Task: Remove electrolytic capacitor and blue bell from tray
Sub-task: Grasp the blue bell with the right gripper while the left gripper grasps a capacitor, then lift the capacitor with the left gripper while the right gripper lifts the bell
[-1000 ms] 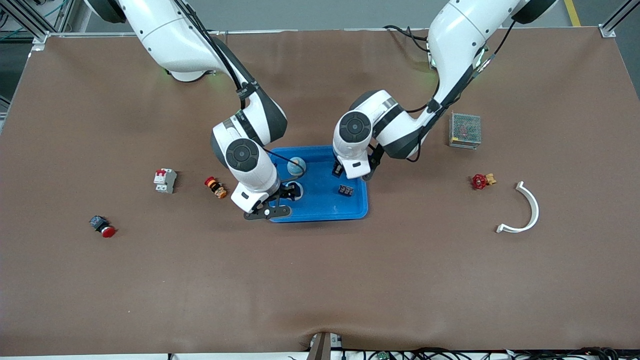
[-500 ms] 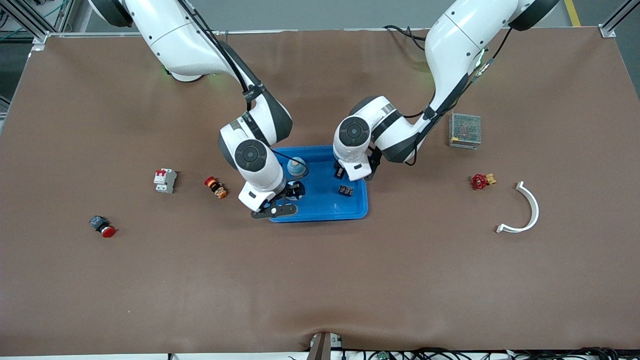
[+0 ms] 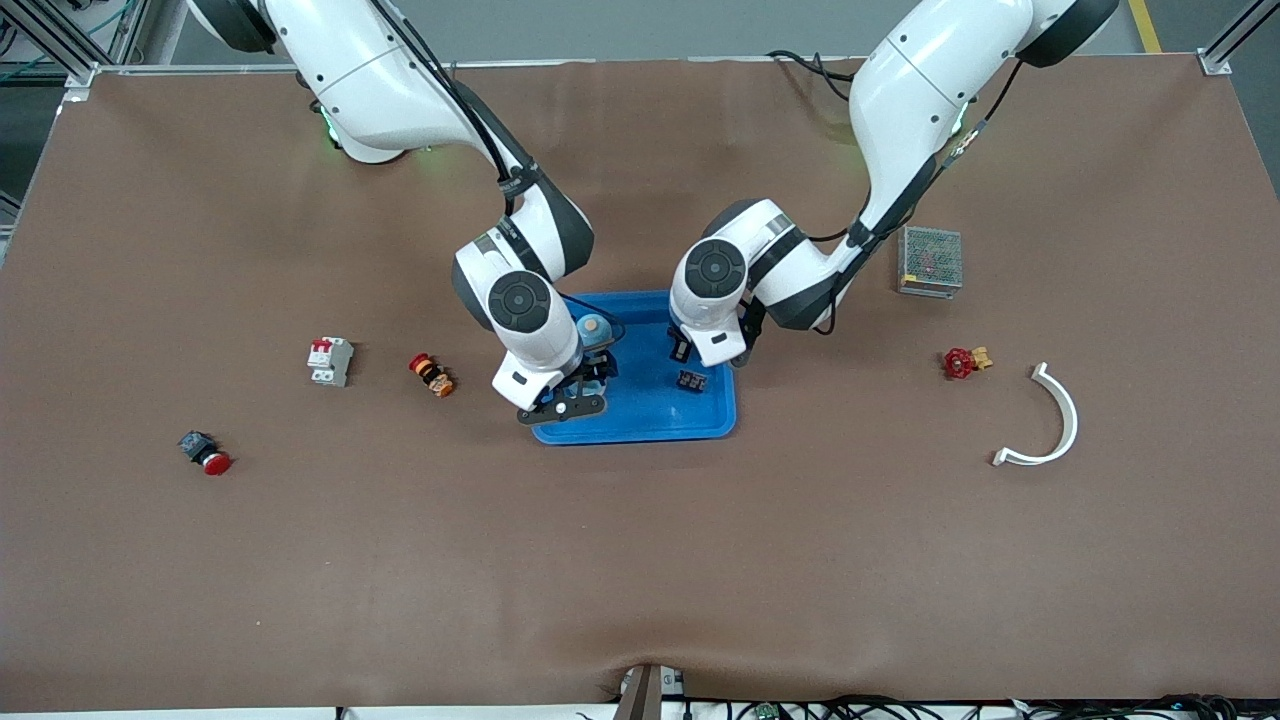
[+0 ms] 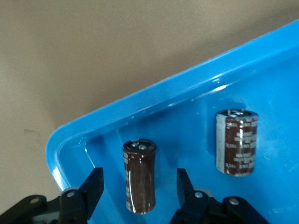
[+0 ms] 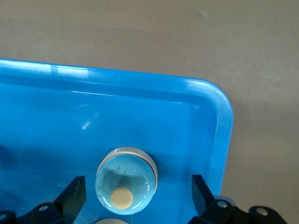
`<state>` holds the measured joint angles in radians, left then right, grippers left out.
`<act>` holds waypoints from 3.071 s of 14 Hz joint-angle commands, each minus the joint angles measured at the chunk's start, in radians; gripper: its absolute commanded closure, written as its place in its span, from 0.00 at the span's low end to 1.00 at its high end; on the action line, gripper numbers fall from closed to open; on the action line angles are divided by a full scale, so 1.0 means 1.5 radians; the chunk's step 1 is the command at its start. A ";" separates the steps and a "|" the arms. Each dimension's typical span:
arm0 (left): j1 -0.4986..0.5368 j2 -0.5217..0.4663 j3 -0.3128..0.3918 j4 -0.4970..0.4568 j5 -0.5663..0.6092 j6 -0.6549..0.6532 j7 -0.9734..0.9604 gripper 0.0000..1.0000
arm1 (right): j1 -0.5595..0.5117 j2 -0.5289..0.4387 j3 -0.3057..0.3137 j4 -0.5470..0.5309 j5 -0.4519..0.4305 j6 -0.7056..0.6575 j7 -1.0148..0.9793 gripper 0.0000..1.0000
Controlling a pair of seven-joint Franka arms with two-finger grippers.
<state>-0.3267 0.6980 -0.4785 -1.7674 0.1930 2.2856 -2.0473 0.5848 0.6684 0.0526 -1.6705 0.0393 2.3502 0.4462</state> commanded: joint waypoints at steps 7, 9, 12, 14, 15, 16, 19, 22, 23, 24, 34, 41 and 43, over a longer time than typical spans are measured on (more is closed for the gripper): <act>-0.004 0.001 0.004 -0.009 0.026 0.018 -0.018 1.00 | 0.024 0.018 -0.007 -0.008 -0.010 0.038 0.029 0.00; 0.004 -0.009 0.004 -0.007 0.027 0.014 -0.013 1.00 | 0.023 0.020 -0.007 -0.008 -0.017 0.038 0.029 0.00; 0.005 -0.029 0.004 -0.005 0.030 0.007 -0.006 1.00 | 0.023 0.027 -0.007 -0.008 -0.022 0.045 0.029 0.00; 0.006 -0.052 0.003 -0.001 0.043 -0.031 0.002 1.00 | 0.023 0.032 -0.007 -0.008 -0.023 0.049 0.029 0.00; 0.008 -0.071 0.003 -0.001 0.045 -0.049 0.016 1.00 | 0.024 0.034 -0.007 -0.008 -0.023 0.050 0.030 0.00; 0.012 -0.094 0.003 -0.001 0.045 -0.071 0.043 1.00 | 0.024 0.035 -0.007 -0.008 -0.023 0.053 0.029 0.00; 0.046 -0.144 0.002 -0.003 0.045 -0.124 0.106 1.00 | 0.025 0.036 -0.007 -0.008 -0.023 0.054 0.029 0.00; 0.102 -0.202 -0.002 -0.017 0.043 -0.156 0.212 1.00 | 0.025 0.036 -0.007 -0.008 -0.023 0.054 0.029 0.00; 0.120 -0.217 -0.009 -0.020 0.040 -0.161 0.250 1.00 | 0.025 0.036 -0.007 -0.008 -0.023 0.054 0.029 0.00; 0.132 -0.225 -0.009 -0.022 0.040 -0.178 0.283 1.00 | 0.025 0.036 -0.007 -0.008 -0.023 0.053 0.030 0.00; 0.273 -0.307 -0.011 -0.081 0.019 -0.246 0.612 1.00 | 0.024 0.036 -0.007 -0.007 -0.023 0.055 0.030 0.43; 0.331 -0.320 -0.011 -0.111 0.019 -0.247 0.702 1.00 | 0.002 0.005 -0.009 0.020 -0.021 -0.030 0.020 0.43; 0.333 -0.316 -0.011 -0.116 0.034 -0.244 0.704 1.00 | -0.012 -0.016 -0.009 0.042 -0.021 -0.091 0.011 0.43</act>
<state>0.1662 0.2616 -0.4857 -1.9067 0.2375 1.9204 -1.0073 0.5942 0.6947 0.0307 -1.6257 0.0192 2.2969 0.4661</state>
